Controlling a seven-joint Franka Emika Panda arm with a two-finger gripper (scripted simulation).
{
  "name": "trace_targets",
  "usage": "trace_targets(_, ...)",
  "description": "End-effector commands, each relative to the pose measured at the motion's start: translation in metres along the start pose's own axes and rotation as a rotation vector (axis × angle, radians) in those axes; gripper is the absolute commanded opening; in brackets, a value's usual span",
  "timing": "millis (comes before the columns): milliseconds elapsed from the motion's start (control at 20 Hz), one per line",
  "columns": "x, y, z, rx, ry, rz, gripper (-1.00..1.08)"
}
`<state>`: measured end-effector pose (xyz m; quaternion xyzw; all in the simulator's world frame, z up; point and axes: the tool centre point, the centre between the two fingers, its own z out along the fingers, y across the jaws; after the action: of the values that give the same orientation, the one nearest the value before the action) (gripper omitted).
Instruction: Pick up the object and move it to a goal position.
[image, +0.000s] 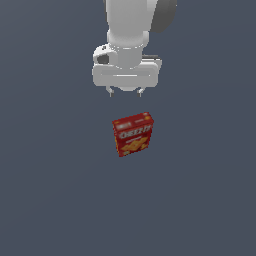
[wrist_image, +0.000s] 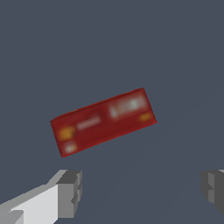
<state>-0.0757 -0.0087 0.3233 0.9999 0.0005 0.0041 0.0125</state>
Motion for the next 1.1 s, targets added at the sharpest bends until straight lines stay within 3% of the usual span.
trace_targets(0,0.000,0.000,0.000,0.000,0.000,0.000,1.00)
trace_targets(450,-0.008,0.026,0.008,0.002,-0.033,0.025,1.00)
trace_targets(1050,-0.007,0.025,0.009,0.002,-0.033,0.043,1.00)
